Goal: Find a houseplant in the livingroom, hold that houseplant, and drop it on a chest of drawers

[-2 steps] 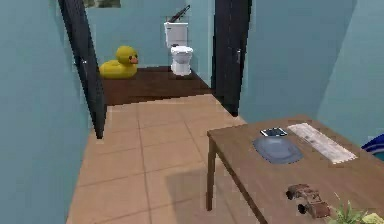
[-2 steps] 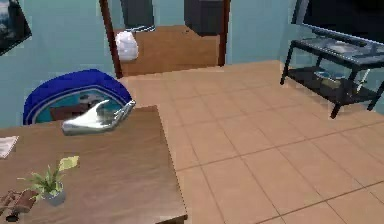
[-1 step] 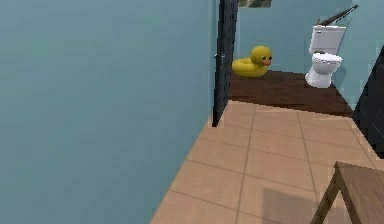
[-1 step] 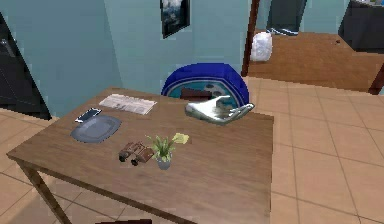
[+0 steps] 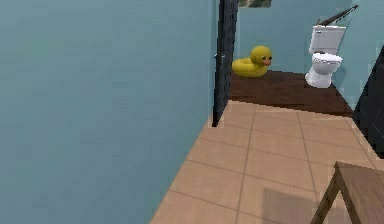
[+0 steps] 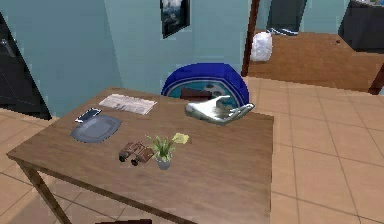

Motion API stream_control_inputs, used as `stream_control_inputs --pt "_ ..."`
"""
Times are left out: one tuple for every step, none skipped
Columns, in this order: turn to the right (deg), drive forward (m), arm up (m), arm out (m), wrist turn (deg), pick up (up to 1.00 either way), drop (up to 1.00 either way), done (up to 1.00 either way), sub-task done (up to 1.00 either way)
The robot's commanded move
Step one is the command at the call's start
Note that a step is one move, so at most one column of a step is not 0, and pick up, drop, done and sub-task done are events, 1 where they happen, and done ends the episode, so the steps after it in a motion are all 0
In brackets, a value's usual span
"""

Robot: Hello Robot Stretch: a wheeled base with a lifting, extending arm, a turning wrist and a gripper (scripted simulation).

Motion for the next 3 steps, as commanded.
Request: stream_control_inputs --pt "0.0 0.0 0.12 0.0 0.0 0.0 0.0 0.0 0.0" --pt "0.0 0.0 0.0 0.3 0.0 0.0 0.0 0.0 0.0" --pt "0.0 0.0 0.0 0.0 45.0 0.0 0.0 0.0 0.0"
